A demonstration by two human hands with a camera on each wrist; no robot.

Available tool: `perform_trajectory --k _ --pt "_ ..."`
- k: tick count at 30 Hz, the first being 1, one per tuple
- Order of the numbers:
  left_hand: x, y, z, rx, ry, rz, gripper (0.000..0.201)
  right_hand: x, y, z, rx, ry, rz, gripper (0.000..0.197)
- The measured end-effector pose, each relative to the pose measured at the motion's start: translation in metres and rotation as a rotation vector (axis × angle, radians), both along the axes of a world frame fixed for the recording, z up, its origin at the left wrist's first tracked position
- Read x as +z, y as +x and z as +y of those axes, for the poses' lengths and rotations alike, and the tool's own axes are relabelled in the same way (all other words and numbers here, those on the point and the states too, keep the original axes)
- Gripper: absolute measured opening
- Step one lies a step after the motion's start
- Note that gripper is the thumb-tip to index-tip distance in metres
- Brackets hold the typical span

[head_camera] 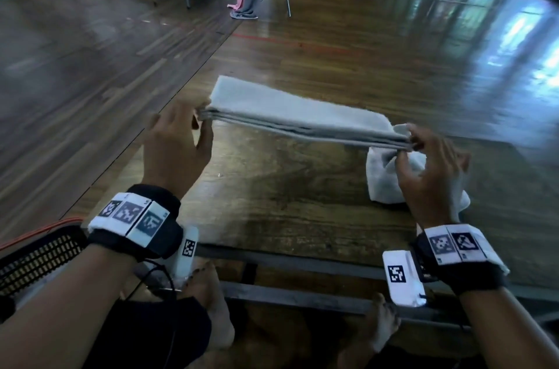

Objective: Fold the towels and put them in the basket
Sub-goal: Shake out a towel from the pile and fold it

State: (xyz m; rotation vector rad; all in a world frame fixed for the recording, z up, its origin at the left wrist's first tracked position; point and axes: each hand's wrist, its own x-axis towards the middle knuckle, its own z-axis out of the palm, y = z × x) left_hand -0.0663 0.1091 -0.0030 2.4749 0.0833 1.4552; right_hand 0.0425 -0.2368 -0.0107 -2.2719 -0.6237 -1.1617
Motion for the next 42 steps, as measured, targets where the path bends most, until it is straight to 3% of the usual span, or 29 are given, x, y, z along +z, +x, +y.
perform_trajectory --k 3,6,8,13,17,24,28,34,42 --pt "-0.016 -0.006 0.008 -0.138 0.083 0.285 0.019 -0.015 -0.002 -0.007 0.022 -0.176 0.102 0.027" --pt "-0.045 -0.012 0.019 -0.243 0.184 0.865 0.022 -0.041 -0.004 -0.021 0.048 -0.628 0.638 0.033" --pt "-0.064 -0.016 0.021 -0.231 0.217 1.076 0.025 -0.055 -0.003 -0.031 0.054 -0.757 0.879 0.042" --pt "-0.074 -0.015 0.023 -0.238 0.195 0.962 0.023 -0.058 0.001 -0.032 0.108 -0.599 0.755 0.034" --pt "-0.075 -0.011 0.018 -0.256 0.186 0.989 0.021 -0.066 -0.005 -0.029 0.119 -0.641 0.768 0.032" --pt "-0.069 -0.013 0.017 -0.289 0.132 1.012 0.014 -0.077 -0.019 -0.035 0.22 -0.455 0.65 0.014" --pt "-0.07 -0.019 0.022 -0.314 0.088 1.007 0.011 -0.085 -0.025 -0.049 0.33 -0.388 0.592 0.019" --pt "-0.071 -0.015 0.022 -0.335 0.086 1.006 0.011 -0.089 -0.025 -0.053 0.294 -0.458 0.564 0.03" --pt "-0.072 -0.015 0.023 -0.328 0.079 1.01 0.014 -0.09 -0.022 -0.045 0.268 -0.398 0.61 0.018"
